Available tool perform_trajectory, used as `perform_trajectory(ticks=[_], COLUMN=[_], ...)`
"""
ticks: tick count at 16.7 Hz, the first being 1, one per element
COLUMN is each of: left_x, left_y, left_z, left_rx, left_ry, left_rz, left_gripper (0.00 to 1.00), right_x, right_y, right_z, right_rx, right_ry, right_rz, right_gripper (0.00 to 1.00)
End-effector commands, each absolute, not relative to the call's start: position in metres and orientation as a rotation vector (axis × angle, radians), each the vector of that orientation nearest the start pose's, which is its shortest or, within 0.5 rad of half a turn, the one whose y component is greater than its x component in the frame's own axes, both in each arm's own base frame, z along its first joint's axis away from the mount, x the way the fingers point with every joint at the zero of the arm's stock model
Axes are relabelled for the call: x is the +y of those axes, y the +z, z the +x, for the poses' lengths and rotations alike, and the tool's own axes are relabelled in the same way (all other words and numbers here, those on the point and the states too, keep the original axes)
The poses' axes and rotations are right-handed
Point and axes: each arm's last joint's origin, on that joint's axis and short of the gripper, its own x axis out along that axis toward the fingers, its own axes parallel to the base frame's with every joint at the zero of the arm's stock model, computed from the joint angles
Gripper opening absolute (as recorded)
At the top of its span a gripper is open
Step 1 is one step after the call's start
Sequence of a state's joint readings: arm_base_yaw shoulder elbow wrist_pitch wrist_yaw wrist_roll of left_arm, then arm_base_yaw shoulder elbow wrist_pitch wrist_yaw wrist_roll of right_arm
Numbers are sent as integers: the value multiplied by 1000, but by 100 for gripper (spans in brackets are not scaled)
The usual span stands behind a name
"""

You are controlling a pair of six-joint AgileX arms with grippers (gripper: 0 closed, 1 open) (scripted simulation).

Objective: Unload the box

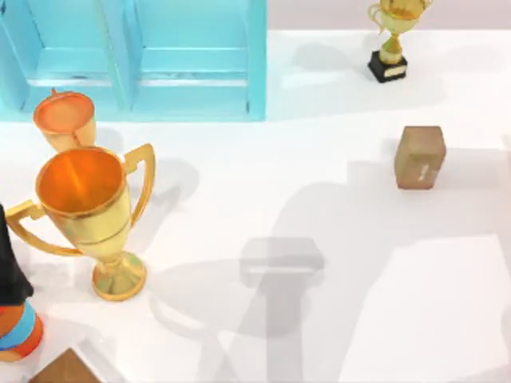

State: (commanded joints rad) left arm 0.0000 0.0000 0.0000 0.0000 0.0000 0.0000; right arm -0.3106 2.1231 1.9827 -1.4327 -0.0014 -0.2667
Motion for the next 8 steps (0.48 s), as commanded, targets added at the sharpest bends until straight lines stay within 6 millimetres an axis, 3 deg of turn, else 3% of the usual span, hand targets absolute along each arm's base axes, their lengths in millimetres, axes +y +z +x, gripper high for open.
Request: perform_trajectory(ticks=[3, 8], left_x=[-1, -1], left_y=[160, 160], left_z=[106, 106], left_rx=[0, 0], left_ry=[0, 0], left_rz=[0, 0], left_gripper=[100, 100], right_x=[-162, -170], right_y=[258, 259], right_z=[364, 355], right_rx=[1569, 1568], right_ry=[-24, -24], right_rz=[33, 33], right_gripper=[100, 100])
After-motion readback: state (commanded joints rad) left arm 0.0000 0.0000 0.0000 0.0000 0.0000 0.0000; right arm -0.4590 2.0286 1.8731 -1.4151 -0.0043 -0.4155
